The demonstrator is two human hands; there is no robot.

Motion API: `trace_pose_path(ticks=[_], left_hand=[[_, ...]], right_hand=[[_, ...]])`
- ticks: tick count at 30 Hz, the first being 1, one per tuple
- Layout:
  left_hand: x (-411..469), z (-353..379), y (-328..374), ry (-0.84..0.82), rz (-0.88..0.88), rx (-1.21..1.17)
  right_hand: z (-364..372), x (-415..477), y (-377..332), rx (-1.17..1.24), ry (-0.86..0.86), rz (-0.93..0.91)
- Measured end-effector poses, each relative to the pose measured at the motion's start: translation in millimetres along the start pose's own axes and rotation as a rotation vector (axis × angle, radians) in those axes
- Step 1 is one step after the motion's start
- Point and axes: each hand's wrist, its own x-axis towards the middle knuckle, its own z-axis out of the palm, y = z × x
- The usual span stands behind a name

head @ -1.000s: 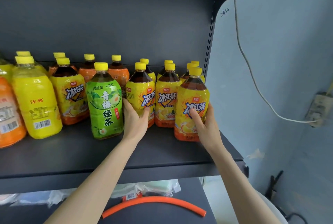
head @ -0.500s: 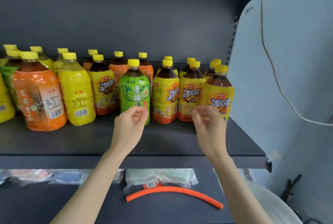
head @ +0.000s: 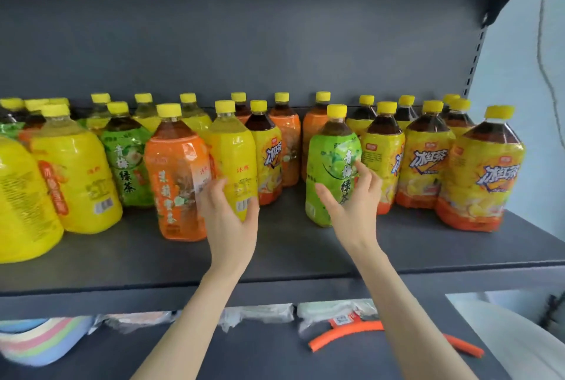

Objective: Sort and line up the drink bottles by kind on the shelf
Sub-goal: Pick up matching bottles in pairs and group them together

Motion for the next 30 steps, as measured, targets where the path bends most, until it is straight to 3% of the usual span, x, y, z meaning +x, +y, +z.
trace_pose_path(ticks=[7, 14, 21, 27, 30], left_hand=[[11, 8, -13, -0.08, 0.06, 0.095], [18, 8, -22, -0.057, 0.114, 0.202], [28, 0, -24, -0.028, 0.133, 0.269], [61, 7, -5, 0.048, 0.183, 0.117], [71, 15, -7, 0.042, 0.199, 0.116]], right_hand=[[25, 16, -1, -0.17, 0.053, 0.061], [39, 34, -9, -0.286, -0.044, 0.058], [55, 40, -8, -0.162, -0.072, 0.062], [59, 47, -44, 0.041, 0.122, -0.153], [61, 63, -67, 0.126, 0.108, -0.264]])
